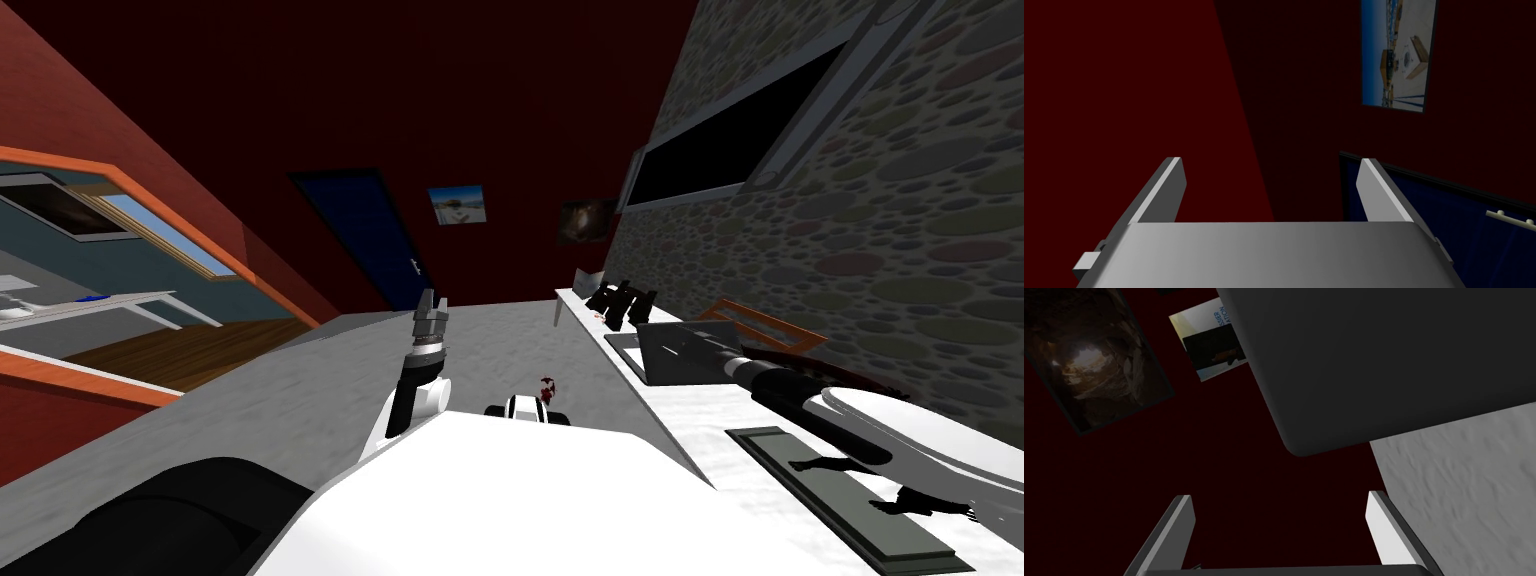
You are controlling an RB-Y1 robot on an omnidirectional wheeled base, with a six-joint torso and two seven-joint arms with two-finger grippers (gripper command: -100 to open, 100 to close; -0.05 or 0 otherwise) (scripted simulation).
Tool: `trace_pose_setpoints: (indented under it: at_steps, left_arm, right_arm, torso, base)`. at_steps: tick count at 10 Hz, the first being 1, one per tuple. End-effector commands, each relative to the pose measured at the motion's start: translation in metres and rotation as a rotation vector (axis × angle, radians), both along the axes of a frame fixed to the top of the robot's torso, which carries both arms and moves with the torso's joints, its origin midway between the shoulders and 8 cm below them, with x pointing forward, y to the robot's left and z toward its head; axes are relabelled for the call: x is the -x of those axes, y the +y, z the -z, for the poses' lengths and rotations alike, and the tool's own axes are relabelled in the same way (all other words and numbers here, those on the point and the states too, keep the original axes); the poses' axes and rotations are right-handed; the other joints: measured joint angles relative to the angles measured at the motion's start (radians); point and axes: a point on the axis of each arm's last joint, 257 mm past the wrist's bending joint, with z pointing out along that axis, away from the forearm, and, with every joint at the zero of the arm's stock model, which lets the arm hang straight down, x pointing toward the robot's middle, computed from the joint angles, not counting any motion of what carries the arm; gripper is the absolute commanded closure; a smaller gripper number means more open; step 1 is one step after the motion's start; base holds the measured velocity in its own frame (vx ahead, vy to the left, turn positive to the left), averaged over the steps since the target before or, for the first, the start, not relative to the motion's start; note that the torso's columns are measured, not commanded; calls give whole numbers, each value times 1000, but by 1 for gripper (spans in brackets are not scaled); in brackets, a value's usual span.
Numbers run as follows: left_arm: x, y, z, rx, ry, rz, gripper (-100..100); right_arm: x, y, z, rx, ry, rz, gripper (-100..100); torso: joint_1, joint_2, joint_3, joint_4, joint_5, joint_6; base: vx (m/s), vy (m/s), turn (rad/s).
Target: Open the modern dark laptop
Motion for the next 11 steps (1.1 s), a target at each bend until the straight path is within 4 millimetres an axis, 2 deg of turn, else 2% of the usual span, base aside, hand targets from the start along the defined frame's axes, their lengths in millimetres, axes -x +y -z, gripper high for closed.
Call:
trace_pose_setpoints:
  at_steps: [1, 4, 6, 7, 11]
  left_arm:
    - [0, 0, 0, 0, 0, 0, 0]
    - [0, 0, 0, 0, 0, 0, 0]
    - [0, 0, 0, 0, 0, 0, 0]
    - [0, 0, 0, 0, 0, 0, 0]
    - [0, 0, 0, 0, 0, 0, 0]
  right_arm:
    - [-3, -10, 4, -54, -44, 68, -100]
    - [-6, -19, 11, -112, -85, 136, -100]
    - [-5, -17, 9, -102, -79, 126, -100]
    - [-5, -17, 9, -102, -79, 125, 100]
    - [20, -40, 16, -85, 20, 128, 100]
  torso:
    - [0, 0, 0, 0, 0, 0]
    - [1, 0, 0, 0, 0, 0]
    - [-2, 0, 0, 0, 0, 0]
    - [-2, 0, 0, 0, 0, 0]
    - [2, -3, -2, -1, 1, 0]
  base:
    - [-21, 61, 9]
    - [-17, 62, 7]
    - [-6, 14, 0]
    - [0, 0, 0]
    - [103, 52, 2]
